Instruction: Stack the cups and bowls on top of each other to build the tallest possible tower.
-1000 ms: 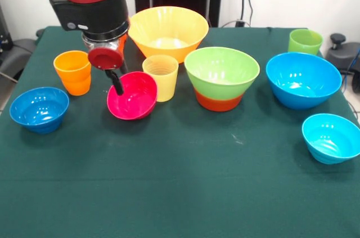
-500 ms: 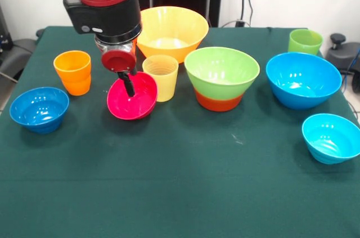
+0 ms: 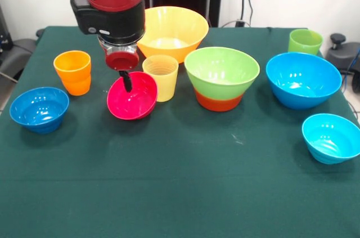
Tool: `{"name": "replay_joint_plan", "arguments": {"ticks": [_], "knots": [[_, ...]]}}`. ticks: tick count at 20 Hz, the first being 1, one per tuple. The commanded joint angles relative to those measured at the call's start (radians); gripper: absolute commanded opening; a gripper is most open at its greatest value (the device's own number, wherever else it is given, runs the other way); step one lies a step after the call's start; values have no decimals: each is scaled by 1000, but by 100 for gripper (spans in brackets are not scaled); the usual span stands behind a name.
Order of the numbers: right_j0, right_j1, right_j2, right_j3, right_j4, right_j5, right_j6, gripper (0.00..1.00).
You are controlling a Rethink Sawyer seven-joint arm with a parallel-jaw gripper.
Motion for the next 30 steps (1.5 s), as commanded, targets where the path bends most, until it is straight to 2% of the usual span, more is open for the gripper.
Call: {"name": "replay_joint_plan", "arguments": {"ticks": [1,13,18,30], "knots": [[85,5,-82,-81,-150,164,-97,100],[76,24,-70,6,-141,85,-2,100],[9,43,-33,52,-44,80,-1,100],[-34,81,-36,87,-86,8,-6,100]]}}
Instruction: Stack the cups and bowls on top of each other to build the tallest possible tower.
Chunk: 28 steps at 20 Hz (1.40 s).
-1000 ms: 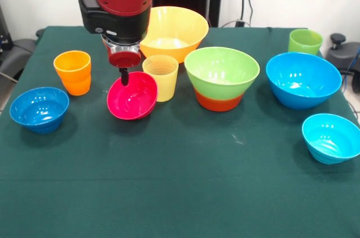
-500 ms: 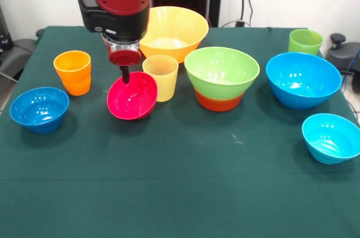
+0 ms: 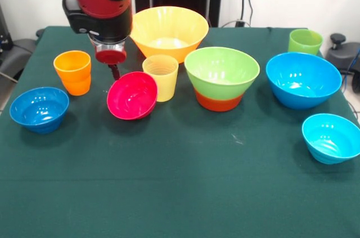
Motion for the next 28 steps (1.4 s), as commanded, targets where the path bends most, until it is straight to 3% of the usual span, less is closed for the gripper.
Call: {"name": "replay_joint_plan", "arguments": {"ticks": [1,11,15,20,23,28], "knots": [[-3,50,-6,71,-48,-92,-6,100],[-79,66,39,131,-28,-125,-52,100],[-152,79,79,148,-10,-124,-131,100],[-291,143,164,184,43,-158,-207,100],[-351,172,204,195,37,-181,-234,100],[-354,186,249,186,6,-181,-201,100]]}}
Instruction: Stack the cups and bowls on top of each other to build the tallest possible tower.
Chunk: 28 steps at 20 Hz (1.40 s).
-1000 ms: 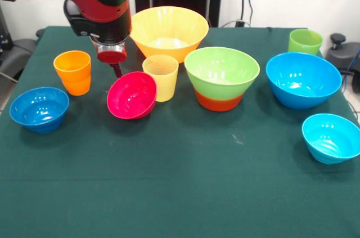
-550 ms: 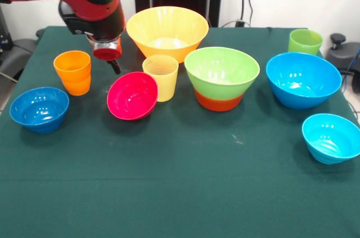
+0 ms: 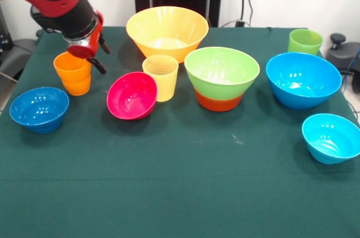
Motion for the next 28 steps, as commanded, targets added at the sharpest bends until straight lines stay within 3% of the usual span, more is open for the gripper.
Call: {"name": "replay_joint_plan", "arguments": {"ticks": [1,6,13,24,28], "knots": [[12,56,116,59,-30,-90,-188,100],[-16,71,153,92,-27,-132,-148,100],[-141,155,252,184,42,-232,-101,100],[-226,253,275,171,-34,-256,-182,100],[-231,235,291,154,-43,-211,-207,100]]}}
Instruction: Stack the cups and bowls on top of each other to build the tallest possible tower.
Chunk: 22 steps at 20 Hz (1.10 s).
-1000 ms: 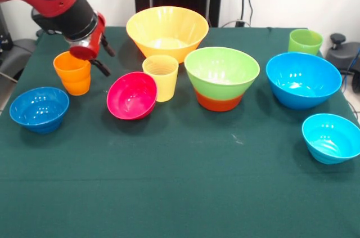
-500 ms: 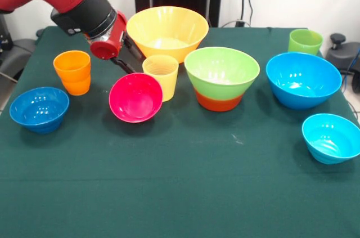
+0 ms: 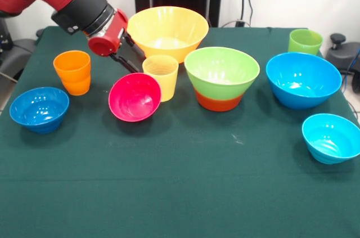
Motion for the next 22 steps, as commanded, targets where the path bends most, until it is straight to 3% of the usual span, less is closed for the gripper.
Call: {"name": "replay_joint_plan", "arguments": {"ticks": [1,22], "knots": [[28,25,41,-11,-72,-9,-205,100],[17,-6,96,4,-112,-56,-153,100]]}}
